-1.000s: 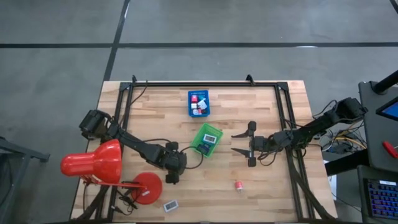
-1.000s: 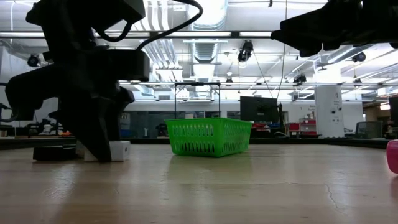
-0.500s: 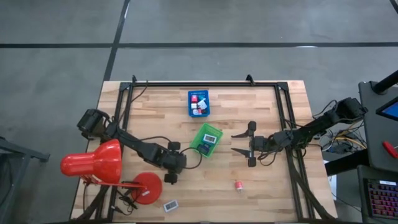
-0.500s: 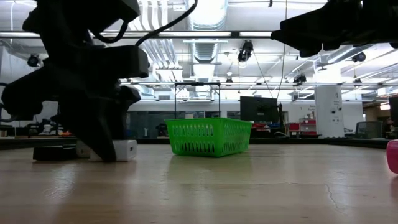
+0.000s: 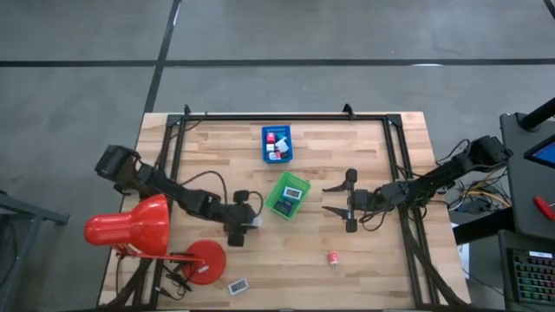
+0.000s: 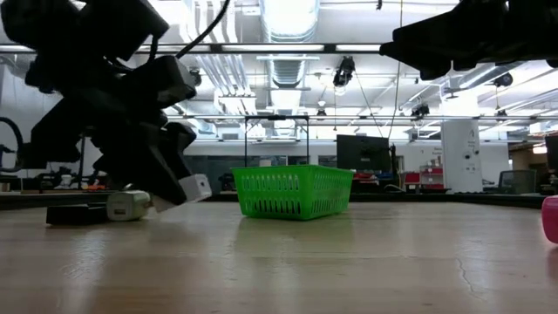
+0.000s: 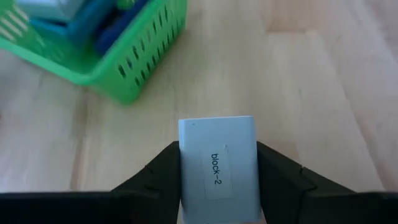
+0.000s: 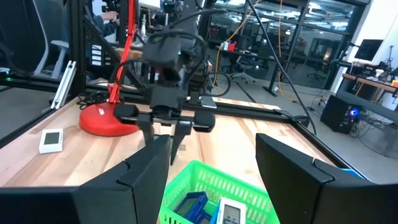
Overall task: Pick & Place Office items
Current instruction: Put the big white charger adapter into the blue bin, then put the small red charger adapter into the blue bin
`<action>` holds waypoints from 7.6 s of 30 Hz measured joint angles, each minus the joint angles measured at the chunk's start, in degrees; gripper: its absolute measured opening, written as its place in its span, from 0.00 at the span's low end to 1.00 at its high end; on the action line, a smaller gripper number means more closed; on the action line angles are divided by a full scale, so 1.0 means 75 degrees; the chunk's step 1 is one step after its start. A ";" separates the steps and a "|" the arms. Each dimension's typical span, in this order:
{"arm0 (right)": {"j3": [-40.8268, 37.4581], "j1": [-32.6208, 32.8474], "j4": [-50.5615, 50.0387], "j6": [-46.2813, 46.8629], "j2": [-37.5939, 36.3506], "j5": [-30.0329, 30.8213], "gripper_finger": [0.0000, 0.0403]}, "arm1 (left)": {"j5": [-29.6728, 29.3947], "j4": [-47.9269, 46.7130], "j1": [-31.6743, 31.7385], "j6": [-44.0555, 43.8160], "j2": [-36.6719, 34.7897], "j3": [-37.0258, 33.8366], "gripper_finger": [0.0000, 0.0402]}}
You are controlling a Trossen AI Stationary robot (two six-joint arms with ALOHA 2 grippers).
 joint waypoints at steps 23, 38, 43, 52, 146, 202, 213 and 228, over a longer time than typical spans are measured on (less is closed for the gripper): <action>-0.0015 0.0000 0.0046 -0.0042 0.0000 -0.0003 0.57 | 0.0764 0.5931 0.0849 0.2469 -0.0066 -0.1816 0.39; -0.0015 0.0000 0.0066 -0.0055 0.0000 -0.0003 0.57 | 0.2205 0.7443 0.2138 0.3013 -0.0078 -0.1966 0.39; -0.0017 0.0000 0.0064 -0.0055 0.0000 -0.0003 0.57 | 0.2350 0.7480 0.2592 0.3154 -0.0075 -0.1670 0.39; -0.0020 0.0001 0.0063 -0.0081 0.0000 -0.0003 0.57 | 0.2401 0.7362 0.3333 0.3235 -0.0075 -0.1206 0.39; -0.0131 -0.0003 0.0048 -0.0110 0.0000 0.0009 0.57 | 0.2990 -0.2219 0.6942 0.2736 0.3279 0.5364 0.44; 0.1838 -0.0085 -0.0134 -0.0225 0.3034 0.0001 0.57 | 0.3825 0.2490 0.4748 0.2408 -0.4289 -0.2037 0.71; 0.2776 0.0005 -0.2128 0.1090 0.3406 -0.0006 0.57 | 0.3739 0.2517 0.4565 0.2416 -0.4352 -0.2432 0.71; 0.3051 0.0117 -0.2582 0.1163 0.3404 0.0000 0.57 | 0.4005 0.1725 0.3953 0.1953 -0.4219 -0.2428 0.71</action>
